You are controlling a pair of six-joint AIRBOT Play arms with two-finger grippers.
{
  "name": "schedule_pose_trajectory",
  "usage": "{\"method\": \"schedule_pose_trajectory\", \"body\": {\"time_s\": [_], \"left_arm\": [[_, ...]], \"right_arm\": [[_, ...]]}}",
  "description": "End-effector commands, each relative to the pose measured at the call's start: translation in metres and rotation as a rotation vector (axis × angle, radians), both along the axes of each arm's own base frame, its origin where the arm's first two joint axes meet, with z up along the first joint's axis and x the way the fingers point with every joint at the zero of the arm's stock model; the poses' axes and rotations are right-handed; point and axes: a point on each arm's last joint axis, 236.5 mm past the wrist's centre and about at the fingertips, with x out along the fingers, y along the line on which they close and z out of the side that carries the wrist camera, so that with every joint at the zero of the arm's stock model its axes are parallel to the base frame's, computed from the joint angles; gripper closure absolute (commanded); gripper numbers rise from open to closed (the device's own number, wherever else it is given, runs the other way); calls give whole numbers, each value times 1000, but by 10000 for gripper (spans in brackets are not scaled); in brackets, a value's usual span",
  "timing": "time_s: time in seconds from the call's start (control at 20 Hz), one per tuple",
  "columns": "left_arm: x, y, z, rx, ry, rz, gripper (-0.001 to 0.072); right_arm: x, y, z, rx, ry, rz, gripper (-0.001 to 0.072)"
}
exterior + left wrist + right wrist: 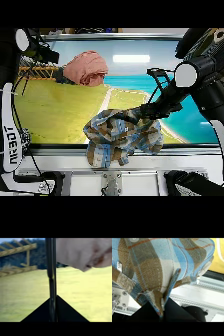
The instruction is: Fold the clothes and pants, and hang the long-sleeved shirts on hangers.
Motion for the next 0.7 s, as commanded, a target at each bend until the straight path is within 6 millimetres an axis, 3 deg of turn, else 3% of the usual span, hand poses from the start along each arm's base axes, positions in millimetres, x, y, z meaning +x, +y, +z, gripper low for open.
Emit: {"method": "schedule_pose_trajectory", "body": {"time_s": [0.0, 0.1, 0.15, 0.25, 0.45, 0.65], "left_arm": [[-86, -98, 8, -152, 163, -554, 694], [-129, -108, 1, -194, 307, -682, 693], [-139, -104, -3, -185, 352, -692, 694], [-140, -103, -3, -185, 356, -695, 693], [-140, -102, -4, -70, 280, -919, 694], [-135, -92, 2, -85, 235, -965, 695]], "right_arm": [[0, 0, 0, 0, 0, 0, 689], [0, 0, 0, 0, 0, 1, 689], [0, 0, 0, 0, 0, 1, 689], [0, 0, 0, 0, 0, 1, 690], [0, 0, 0, 0, 1, 1, 690], [1, 1, -1, -2, 4, 0, 690]]}}
